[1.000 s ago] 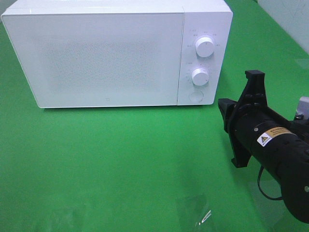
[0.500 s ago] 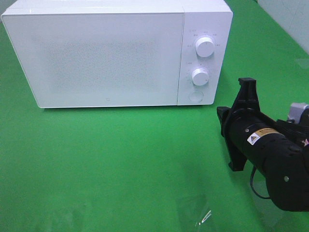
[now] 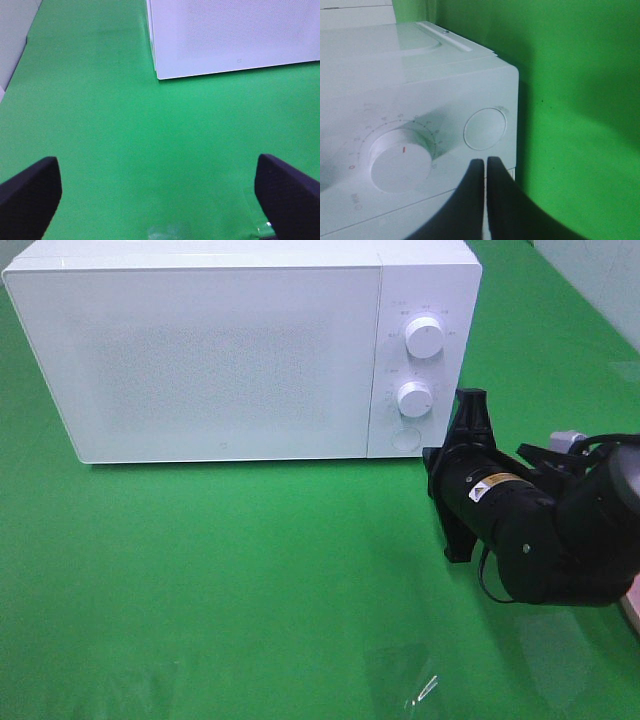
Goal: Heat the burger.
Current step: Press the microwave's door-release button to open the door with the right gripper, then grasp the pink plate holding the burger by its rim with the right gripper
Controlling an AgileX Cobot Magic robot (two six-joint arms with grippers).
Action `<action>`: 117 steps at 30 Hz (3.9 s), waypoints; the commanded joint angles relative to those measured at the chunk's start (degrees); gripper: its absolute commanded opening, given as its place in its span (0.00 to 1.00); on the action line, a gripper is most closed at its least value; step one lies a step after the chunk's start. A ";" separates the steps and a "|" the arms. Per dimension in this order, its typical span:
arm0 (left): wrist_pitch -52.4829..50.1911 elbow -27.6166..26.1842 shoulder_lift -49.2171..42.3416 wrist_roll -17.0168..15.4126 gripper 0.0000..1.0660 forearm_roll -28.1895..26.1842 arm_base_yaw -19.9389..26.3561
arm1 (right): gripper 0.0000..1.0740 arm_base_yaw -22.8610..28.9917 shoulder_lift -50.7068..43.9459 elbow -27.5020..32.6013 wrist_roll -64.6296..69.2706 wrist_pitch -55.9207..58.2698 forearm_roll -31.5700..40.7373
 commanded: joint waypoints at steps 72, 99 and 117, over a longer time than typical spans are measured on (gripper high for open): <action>0.40 0.11 -0.29 -0.11 0.92 -0.11 -0.17 | 0.00 -7.28 15.07 -26.76 -0.86 -23.61 2.81; 0.40 0.11 -0.29 -0.11 0.92 -0.11 -0.17 | 0.00 -2.35 10.89 -19.02 0.23 -11.40 2.52; 0.40 0.11 -0.29 -0.11 0.92 -0.11 -0.17 | 0.02 -1.83 3.15 -8.42 -0.52 -1.83 -2.35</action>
